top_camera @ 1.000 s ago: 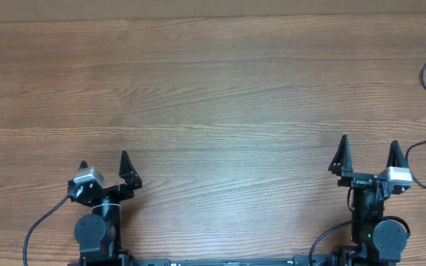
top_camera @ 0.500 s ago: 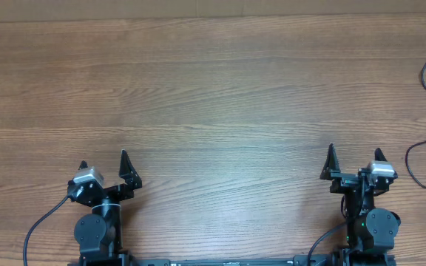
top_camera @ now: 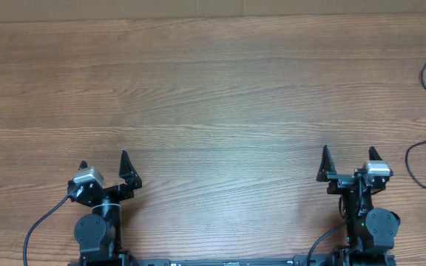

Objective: Untangle cables

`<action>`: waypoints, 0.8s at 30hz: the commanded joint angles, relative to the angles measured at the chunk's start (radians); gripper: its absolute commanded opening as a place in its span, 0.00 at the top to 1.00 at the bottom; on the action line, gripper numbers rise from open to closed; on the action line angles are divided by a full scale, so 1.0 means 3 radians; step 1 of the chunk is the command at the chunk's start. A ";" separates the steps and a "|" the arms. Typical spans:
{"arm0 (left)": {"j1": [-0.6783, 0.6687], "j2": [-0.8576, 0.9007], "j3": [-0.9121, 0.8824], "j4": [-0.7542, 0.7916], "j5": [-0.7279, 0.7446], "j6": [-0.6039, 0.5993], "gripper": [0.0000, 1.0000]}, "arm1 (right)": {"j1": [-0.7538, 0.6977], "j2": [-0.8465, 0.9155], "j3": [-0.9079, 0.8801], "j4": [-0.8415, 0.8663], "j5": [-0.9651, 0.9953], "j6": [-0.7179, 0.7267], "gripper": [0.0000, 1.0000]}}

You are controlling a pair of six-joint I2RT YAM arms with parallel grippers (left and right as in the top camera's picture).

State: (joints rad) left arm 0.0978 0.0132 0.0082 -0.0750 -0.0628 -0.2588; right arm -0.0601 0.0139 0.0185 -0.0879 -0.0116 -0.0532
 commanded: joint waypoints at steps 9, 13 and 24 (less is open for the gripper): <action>-0.0017 -0.0029 -0.0011 0.0004 0.0029 0.0052 0.00 | -0.0024 -0.0038 -0.0037 0.0011 -0.0052 -0.0003 0.00; -0.0017 -0.0029 -0.0011 0.0004 0.0028 0.0052 0.00 | -0.0024 -0.0038 -0.0037 0.0011 -0.0043 0.0000 0.00; -0.0015 -0.0029 -0.0011 0.0004 0.0029 0.0052 0.00 | -0.0025 -0.0038 -0.0037 0.0015 -0.0042 0.0022 0.00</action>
State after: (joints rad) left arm 0.0978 0.0132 0.0082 -0.0750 -0.0628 -0.2588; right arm -0.0605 0.0139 0.0185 -0.0895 -0.0261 -0.0521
